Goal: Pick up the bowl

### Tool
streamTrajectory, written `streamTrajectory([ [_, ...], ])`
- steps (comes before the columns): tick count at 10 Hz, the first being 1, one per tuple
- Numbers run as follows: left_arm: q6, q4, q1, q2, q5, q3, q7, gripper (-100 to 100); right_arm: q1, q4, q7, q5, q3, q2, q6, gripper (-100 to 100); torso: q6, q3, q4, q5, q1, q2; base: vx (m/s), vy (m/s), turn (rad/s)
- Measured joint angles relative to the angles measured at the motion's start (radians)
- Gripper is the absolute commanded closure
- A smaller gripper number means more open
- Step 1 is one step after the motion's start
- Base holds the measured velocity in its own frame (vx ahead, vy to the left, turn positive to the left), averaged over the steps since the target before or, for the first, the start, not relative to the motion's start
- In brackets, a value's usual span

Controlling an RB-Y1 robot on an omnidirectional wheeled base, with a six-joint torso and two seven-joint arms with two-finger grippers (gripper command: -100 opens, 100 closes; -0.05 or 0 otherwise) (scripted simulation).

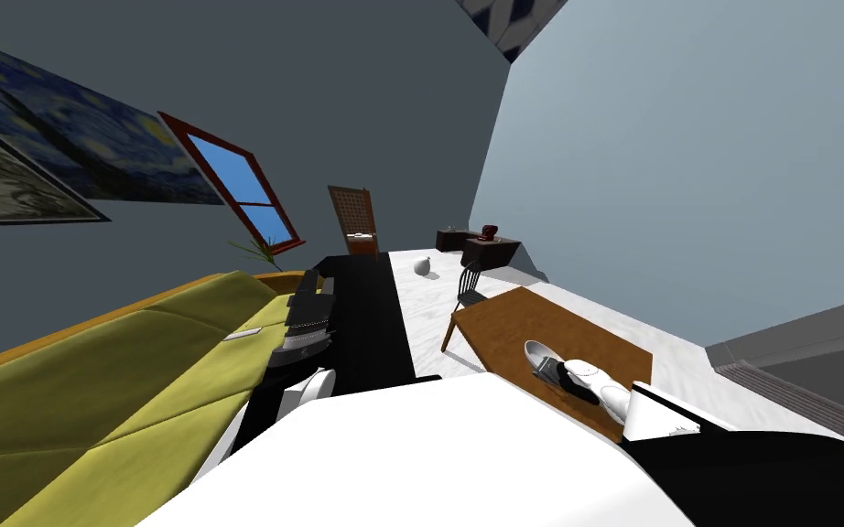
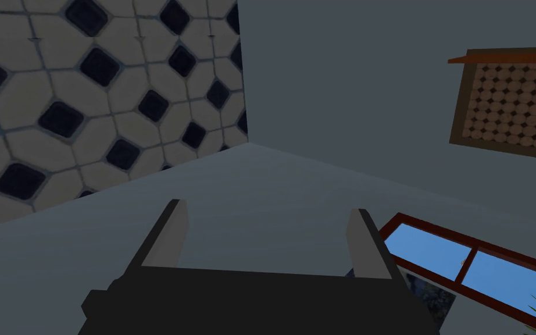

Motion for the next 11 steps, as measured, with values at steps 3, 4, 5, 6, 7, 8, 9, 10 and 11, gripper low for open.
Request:
streamTrajectory([
  [3, 0.000, 0.000, 0.000, 0.000, 0.000, 0.000, 0.000, 0, -0.005, 0.043, -0.042, -0.012, 0.008, 0.025, 0.026, -100, 0.002, 0.003, 0.001, -0.001, -0.004, 0.005, -0.116, -0.061, 0.210],
  [4, 0.000, 0.000, 0.000, 0.000, 0.000, 0.000, 0.000, 0, -0.016, 0.077, -0.036, -0.018, 0.003, 0.039, 0.025, -100, 0.001, 0.003, 0.001, -0.001, -0.002, 0.005, -0.126, -0.033, 0.326],
  [5, 0.000, 0.000, 0.000, 0.000, 0.000, 0.000, 0.000, 0, -0.021, 0.102, -0.038, -0.025, 0.001, 0.053, 0.031, -100, 0.001, 0.003, 0.001, 0.000, -0.002, 0.005, -0.059, -0.021, 0.069],
  [6, 0.000, 0.000, 0.000, 0.000, 0.000, 0.000, 0.000, 0, -0.021, 0.105, -0.039, -0.026, 0.001, 0.054, 0.033, 100, 0.002, 0.002, 0.001, 0.000, -0.001, 0.003, -0.010, -0.004, -0.014],
  [7, 0.000, 0.000, 0.000, 0.000, 0.000, 0.000, 0.000, 0, -0.021, 0.105, -0.039, -0.026, 0.001, 0.054, 0.032, 100, 0.002, 0.000, 0.000, 0.000, 0.000, 0.000, -0.006, 0.005, -0.001],
  [8, 0.000, 0.000, 0.000, 0.000, 0.000, 0.000, 0.000, 0, -0.021, 0.104, -0.040, -0.027, 0.001, 0.055, 0.031, 100, 0.001, -0.001, 0.000, 0.001, 0.000, -0.002, 0.000, 0.000, 0.000],
  [9, 0.000, 0.000, 0.000, 0.000, 0.000, 0.000, 0.000, 0, -0.021, 0.105, -0.040, -0.027, 0.000, 0.054, 0.032, 100, 0.001, -0.001, -0.001, 0.000, 0.000, -0.002, 0.000, 0.000, 0.000],
  [10, 0.000, 0.000, 0.000, 0.000, 0.000, 0.000, 0.000, 0, -0.021, 0.104, -0.040, -0.027, 0.000, 0.055, 0.031, 100, 0.001, -0.001, -0.001, 0.001, 0.000, -0.003, 0.000, 0.000, 0.000],
  [11, 0.000, 0.000, 0.000, 0.000, 0.000, 0.000, 0.000, 0, -0.021, 0.104, -0.041, -0.027, 0.000, 0.055, 0.031, 0, 0.001, -0.001, -0.001, 0.001, 0.001, -0.003, 0.000, 0.000, 0.000],
])
